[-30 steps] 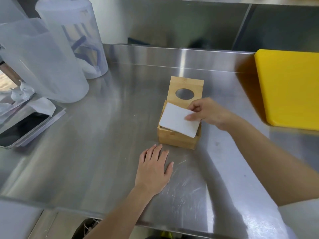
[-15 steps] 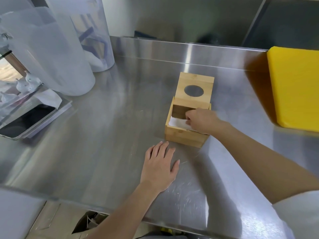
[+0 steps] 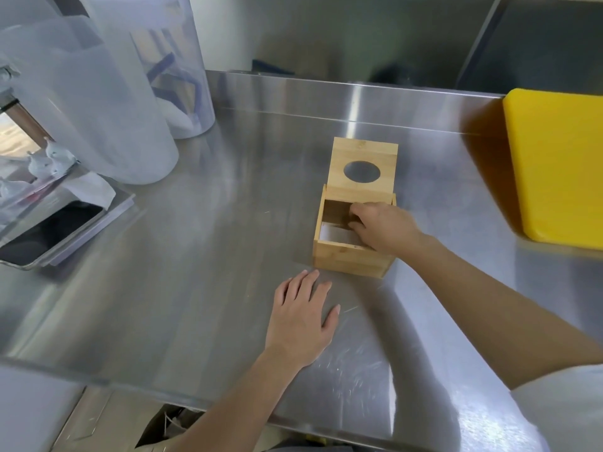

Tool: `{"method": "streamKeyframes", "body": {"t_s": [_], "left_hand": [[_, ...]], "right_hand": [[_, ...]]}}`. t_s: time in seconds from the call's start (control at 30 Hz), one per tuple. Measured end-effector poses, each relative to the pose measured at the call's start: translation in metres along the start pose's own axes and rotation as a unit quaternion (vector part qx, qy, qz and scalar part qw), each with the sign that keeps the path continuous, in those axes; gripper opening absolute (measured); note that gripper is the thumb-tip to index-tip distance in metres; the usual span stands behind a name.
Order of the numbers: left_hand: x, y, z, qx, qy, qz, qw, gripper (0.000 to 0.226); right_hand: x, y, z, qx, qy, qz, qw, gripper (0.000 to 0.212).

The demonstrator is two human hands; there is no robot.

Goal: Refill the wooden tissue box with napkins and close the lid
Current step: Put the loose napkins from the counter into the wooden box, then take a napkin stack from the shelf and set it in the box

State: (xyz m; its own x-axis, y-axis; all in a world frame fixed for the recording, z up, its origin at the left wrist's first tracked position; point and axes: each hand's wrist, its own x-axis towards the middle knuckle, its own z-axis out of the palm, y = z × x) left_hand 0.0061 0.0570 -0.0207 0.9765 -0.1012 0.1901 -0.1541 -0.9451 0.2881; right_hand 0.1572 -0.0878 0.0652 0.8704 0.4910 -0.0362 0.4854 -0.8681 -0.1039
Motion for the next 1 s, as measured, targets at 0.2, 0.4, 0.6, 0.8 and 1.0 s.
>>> {"method": "streamKeyframes", "body": {"t_s": [0.2, 0.4, 0.6, 0.8, 1.0], "left_hand": [[0.022, -0.012, -0.032, -0.180, -0.056, -0.060, 0.980, 0.032], [0.118, -0.009, -0.146, -0.221, 0.090, -0.004, 0.971, 0.034], [0.270, 0.023, -0.255, -0.229, 0.121, 0.084, 0.962, 0.023], [0.393, 0.033, -0.317, -0.279, 0.114, 0.051, 0.952, 0.015], [0.492, 0.018, -0.331, -0.327, 0.136, 0.015, 0.935, 0.016]], "right_hand": [[-0.005, 0.020, -0.048, 0.133, 0.050, -0.004, 0.990, 0.016], [0.010, 0.037, -0.115, 0.213, 0.033, -0.018, 0.976, 0.015], [0.065, 0.075, -0.205, 0.220, 0.069, -0.018, 0.973, 0.011], [0.137, 0.125, -0.285, 0.207, 0.093, 0.007, 0.974, 0.018], [0.213, 0.168, -0.330, 0.240, 0.152, 0.038, 0.958, 0.016]]}}
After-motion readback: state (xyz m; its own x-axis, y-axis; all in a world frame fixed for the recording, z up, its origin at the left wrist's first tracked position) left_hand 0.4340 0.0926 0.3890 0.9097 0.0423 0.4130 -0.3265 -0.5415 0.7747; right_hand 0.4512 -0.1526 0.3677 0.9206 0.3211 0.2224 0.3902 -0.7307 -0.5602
